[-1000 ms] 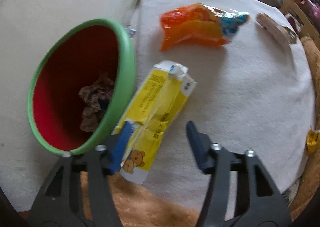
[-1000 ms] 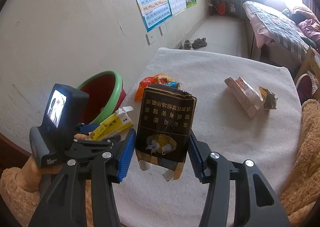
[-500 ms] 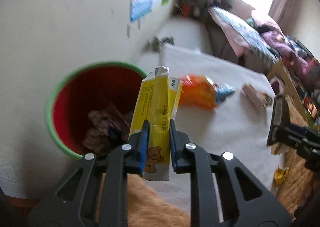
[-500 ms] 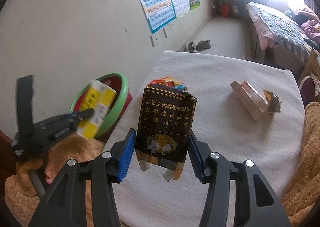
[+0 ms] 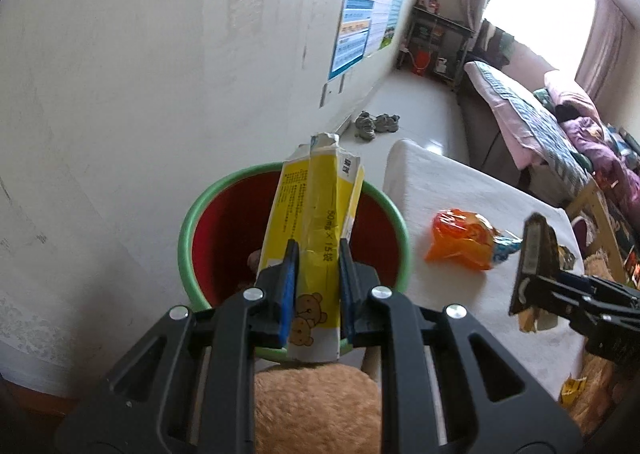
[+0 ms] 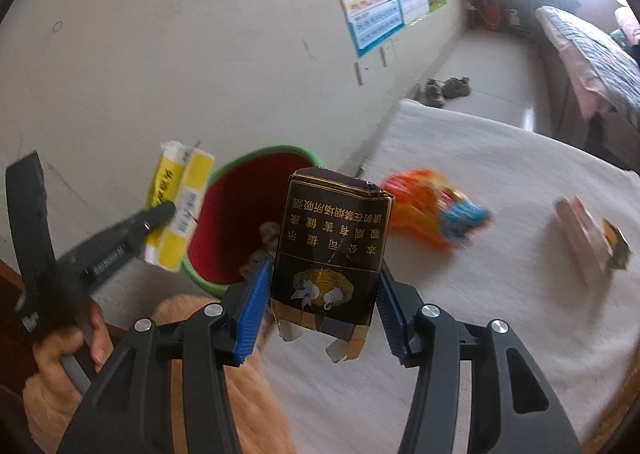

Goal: Collect trash
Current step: 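Open both tools to drop the box and pack into the bin, then reach the left tool toward the orange snack bag while the right tool grasps the yellow candy wrapper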

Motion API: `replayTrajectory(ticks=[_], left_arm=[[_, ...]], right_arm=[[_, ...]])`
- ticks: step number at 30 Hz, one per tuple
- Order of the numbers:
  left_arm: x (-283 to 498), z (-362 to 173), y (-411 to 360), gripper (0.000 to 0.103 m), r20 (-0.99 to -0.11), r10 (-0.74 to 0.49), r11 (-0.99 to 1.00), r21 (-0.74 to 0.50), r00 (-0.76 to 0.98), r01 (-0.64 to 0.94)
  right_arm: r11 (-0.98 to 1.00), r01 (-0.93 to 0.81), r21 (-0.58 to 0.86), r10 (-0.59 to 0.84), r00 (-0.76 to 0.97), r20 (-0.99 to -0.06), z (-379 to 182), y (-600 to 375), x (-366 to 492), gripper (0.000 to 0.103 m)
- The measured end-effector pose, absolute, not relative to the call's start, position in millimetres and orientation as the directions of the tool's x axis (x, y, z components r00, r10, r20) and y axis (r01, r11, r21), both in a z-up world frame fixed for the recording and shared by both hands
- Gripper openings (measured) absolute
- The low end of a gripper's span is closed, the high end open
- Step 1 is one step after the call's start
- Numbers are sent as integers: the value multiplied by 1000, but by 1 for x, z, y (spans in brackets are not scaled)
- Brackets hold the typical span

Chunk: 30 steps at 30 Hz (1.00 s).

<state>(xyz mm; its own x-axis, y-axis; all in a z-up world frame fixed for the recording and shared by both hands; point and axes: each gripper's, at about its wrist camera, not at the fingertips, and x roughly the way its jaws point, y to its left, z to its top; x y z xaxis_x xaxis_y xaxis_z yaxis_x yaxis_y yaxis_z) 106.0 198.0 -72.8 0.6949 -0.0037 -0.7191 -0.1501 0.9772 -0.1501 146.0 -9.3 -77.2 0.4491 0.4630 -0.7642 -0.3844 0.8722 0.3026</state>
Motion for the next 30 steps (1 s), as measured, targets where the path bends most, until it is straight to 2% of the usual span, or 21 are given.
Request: replayTrajectory(ticks=[7, 13, 15, 16, 17, 21, 24, 25, 27, 29, 30], left_arm=[[129, -94, 222, 18, -764, -22, 961, -193, 645, -195], [141, -103, 231, 19, -790, -3, 959, -176, 613, -221], [141, -104, 232, 32, -791, 5, 958, -172, 611, -231], [140, -103, 232, 46, -788, 8, 957, -173, 616, -233], [138, -102, 232, 50, -779, 13, 956, -173, 626, -236], [132, -104, 225, 56, -782, -1, 958, -178, 623, -223], [124, -103, 213, 60, -770, -40, 958, -211, 637, -195], [122, -102, 206, 60, -767, -57, 961, -216, 639, -174], [119, -101, 188, 61, -764, -84, 968, -216, 639, -132], [118, -100, 168, 72, -760, -114, 971, -221, 640, -89], [116, -100, 156, 73, -757, -136, 971, -229, 639, -65]], right_arm=[[866, -424, 265, 449, 424, -787, -80, 44, 174, 50], [861, -431, 270, 457, 424, -782, -81, 70, 191, 51], [857, -437, 273, 464, 423, -778, -82, 73, 193, 60], [856, -439, 274, 466, 423, -777, -82, 73, 194, 67], [850, -447, 278, 474, 422, -772, -82, 73, 193, 67], [848, -456, 271, 470, 411, -781, -83, 59, 187, 68], [839, -473, 270, 473, 387, -791, -83, 28, 172, 78], [838, -481, 259, 465, 381, -799, -83, 19, 167, 84], [837, -499, 226, 434, 353, -829, -87, -10, 156, 86], [854, -498, 152, 355, 345, -869, -93, -46, 142, 86], [867, -486, 105, 306, 355, -884, -96, -68, 135, 86]])
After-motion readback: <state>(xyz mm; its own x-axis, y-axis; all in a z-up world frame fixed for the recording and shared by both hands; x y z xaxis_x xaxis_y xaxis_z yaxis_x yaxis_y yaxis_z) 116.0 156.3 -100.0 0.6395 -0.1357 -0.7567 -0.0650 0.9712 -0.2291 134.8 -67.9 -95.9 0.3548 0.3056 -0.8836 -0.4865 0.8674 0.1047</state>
